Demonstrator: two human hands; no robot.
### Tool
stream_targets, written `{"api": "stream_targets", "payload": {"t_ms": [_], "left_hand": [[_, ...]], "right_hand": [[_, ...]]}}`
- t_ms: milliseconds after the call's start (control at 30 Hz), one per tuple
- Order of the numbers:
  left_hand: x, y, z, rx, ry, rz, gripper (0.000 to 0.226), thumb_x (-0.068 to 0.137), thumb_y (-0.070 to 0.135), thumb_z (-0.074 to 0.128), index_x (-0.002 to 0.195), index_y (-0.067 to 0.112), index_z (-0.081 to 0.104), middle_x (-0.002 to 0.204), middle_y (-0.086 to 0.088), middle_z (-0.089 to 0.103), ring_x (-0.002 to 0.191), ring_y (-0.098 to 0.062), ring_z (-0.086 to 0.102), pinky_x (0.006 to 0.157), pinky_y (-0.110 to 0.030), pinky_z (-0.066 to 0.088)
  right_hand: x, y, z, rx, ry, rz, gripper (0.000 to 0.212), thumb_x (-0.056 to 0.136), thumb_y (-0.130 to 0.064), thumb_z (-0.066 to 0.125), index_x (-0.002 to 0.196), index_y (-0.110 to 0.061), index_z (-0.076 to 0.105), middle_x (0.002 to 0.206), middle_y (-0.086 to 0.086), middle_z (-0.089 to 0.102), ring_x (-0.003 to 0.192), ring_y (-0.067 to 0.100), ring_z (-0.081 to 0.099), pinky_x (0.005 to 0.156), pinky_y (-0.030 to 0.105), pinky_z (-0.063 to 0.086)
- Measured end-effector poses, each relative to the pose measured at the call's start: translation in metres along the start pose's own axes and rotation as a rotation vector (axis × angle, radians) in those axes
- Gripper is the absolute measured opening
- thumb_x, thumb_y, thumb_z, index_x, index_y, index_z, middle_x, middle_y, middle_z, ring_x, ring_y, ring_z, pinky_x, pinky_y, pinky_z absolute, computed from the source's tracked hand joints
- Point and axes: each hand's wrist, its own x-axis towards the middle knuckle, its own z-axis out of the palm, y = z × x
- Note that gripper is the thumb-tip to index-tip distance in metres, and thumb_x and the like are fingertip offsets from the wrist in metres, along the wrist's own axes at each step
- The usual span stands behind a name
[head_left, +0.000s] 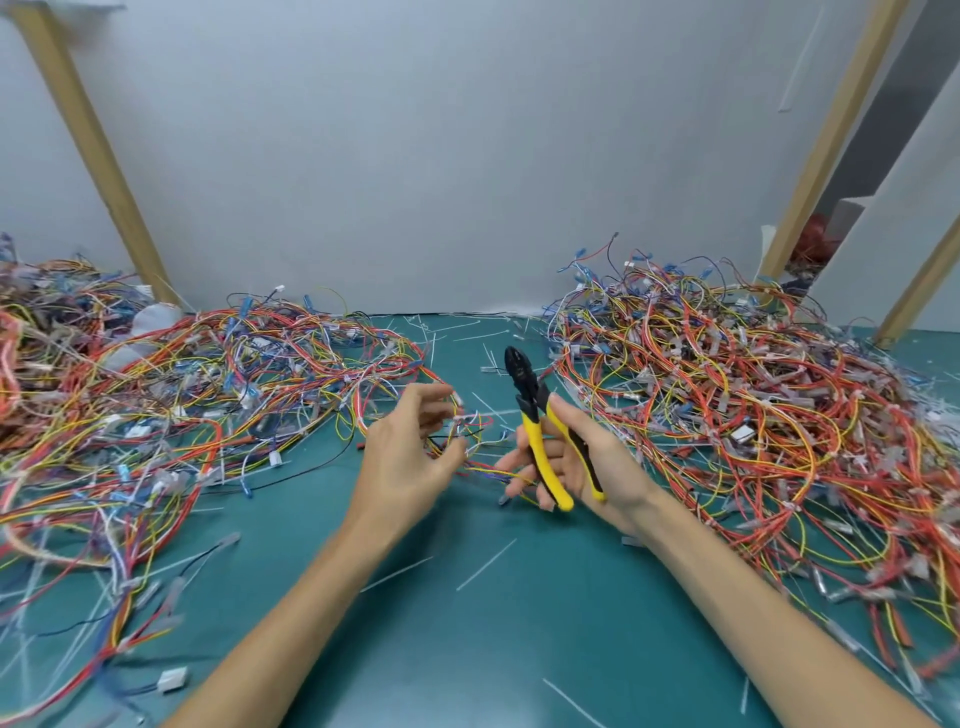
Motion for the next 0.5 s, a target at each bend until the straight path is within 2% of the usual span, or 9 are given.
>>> {"api": "stream_targets", "payload": {"t_ms": [67,133,200,233,300,400,467,500], "left_hand": [[0.0,-0.001,-0.002,0.148,-0.048,0.092,0.04,0.084,-0.003,0.063,0.118,0.013,0.052,0.103,0.01,0.068,0.099,-0.001,0.063,0.082,-0.011,0.043],[0.0,-0.003,-0.002,0.239,-0.094,0.126,0.043,0.082,-0.013,0.057,0.115,0.012,0.048,0.108,0.001,0.071,0.104,-0.01,0.065,0.083,-0.02,0.047],[0.001,-0.004,-0.005,0.28,-0.1,0.118,0.041,0.08,-0.018,0.053,0.107,0.013,0.05,0.104,-0.003,0.072,0.101,-0.014,0.068,0.084,-0.029,0.053],[0.002,-0.004,-0.008,0.295,-0.085,0.129,0.035,0.082,-0.016,0.053,0.103,0.012,0.054,0.099,-0.002,0.073,0.096,-0.013,0.07,0.081,-0.028,0.054],[0.003,-0.003,-0.014,0.317,-0.035,0.201,0.019,0.086,-0.005,0.063,0.093,0.013,0.065,0.082,0.003,0.074,0.076,-0.011,0.069,0.069,-0.022,0.05],[-0.001,0.004,-0.018,0.327,0.009,0.193,0.004,0.083,0.023,0.075,0.079,0.024,0.074,0.065,0.012,0.068,0.057,-0.007,0.06,0.06,-0.026,0.05],[-0.004,0.008,-0.011,0.25,0.001,0.089,0.019,0.084,0.034,0.072,0.069,0.023,0.072,0.053,0.01,0.061,0.047,-0.003,0.054,0.053,-0.022,0.046],[-0.005,0.009,-0.006,0.131,-0.031,0.001,0.024,0.087,0.033,0.069,0.067,0.02,0.069,0.05,0.007,0.06,0.043,-0.004,0.053,0.049,-0.019,0.045]], "right_hand": [[0.002,0.001,-0.003,0.002,0.075,-0.018,0.055,0.09,-0.06,0.047,0.089,-0.007,0.063,0.098,0.023,0.072,0.081,0.037,0.072,0.049,0.031,0.053],[0.003,0.002,-0.006,0.003,0.177,-0.054,0.057,0.084,-0.06,0.047,0.089,-0.005,0.062,0.094,0.021,0.072,0.079,0.036,0.072,0.048,0.031,0.054],[0.003,0.001,-0.009,-0.028,0.287,-0.097,0.057,0.084,-0.06,0.045,0.088,-0.006,0.063,0.09,0.018,0.073,0.072,0.031,0.072,0.048,0.029,0.053],[0.003,0.001,-0.011,-0.042,0.338,-0.118,0.055,0.084,-0.059,0.045,0.087,-0.007,0.063,0.088,0.017,0.073,0.069,0.029,0.072,0.048,0.028,0.053],[0.002,0.001,-0.015,-0.04,0.421,-0.151,0.054,0.086,-0.059,0.045,0.089,-0.008,0.063,0.086,0.015,0.073,0.062,0.025,0.069,0.048,0.027,0.052],[0.003,0.002,-0.02,0.005,0.5,-0.184,0.051,0.095,-0.054,0.041,0.092,-0.008,0.064,0.085,0.012,0.072,0.06,0.021,0.066,0.05,0.027,0.052],[0.003,0.003,-0.022,0.029,0.531,-0.203,0.051,0.099,-0.051,0.038,0.096,-0.009,0.066,0.087,0.012,0.071,0.066,0.021,0.065,0.057,0.029,0.052],[0.003,0.003,-0.023,0.048,0.539,-0.211,0.051,0.1,-0.05,0.037,0.098,-0.008,0.066,0.087,0.013,0.071,0.069,0.022,0.065,0.061,0.03,0.052]]}}
